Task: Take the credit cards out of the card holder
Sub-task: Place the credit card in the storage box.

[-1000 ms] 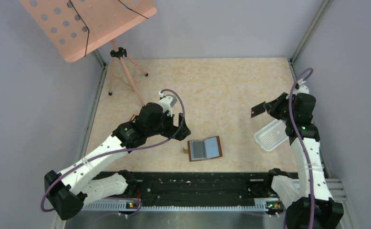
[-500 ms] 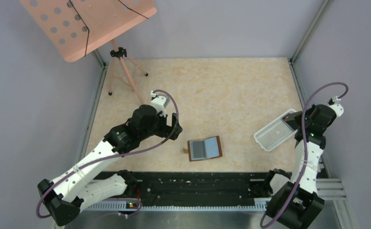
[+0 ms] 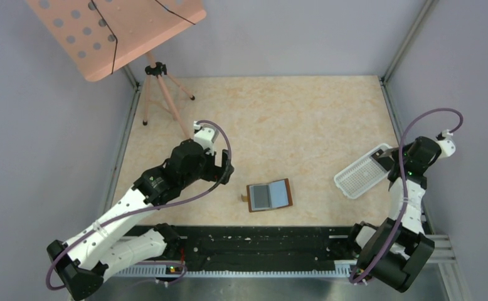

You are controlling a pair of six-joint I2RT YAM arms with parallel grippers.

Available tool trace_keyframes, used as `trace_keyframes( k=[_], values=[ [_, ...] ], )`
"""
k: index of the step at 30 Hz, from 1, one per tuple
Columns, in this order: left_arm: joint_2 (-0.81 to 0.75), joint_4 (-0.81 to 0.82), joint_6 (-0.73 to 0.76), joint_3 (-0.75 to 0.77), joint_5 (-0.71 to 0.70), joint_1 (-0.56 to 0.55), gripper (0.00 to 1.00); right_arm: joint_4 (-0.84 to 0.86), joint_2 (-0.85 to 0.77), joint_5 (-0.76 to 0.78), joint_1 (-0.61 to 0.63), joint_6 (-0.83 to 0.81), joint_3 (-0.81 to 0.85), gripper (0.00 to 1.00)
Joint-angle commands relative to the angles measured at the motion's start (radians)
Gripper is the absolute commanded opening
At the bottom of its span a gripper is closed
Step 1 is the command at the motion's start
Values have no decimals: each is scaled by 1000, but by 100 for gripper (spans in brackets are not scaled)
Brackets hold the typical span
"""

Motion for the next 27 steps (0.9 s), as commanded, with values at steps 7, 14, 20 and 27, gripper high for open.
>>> trace_keyframes(
  k=[7,14,20,27],
  values=[
    [-36,69,14,-23,-86,4,99,209,38,29,-9,34,-84,0],
    [-72,63,-5,-26,-122,4,99,254,98,-6,-13,29,-110,0],
    [-90,61,-9,-21,-126,4,99,324,124,-43,-37,32,-137,0],
    [-80,62,-28,-20,-114,4,99,399,167,-138,-68,46,-157,0]
  ],
)
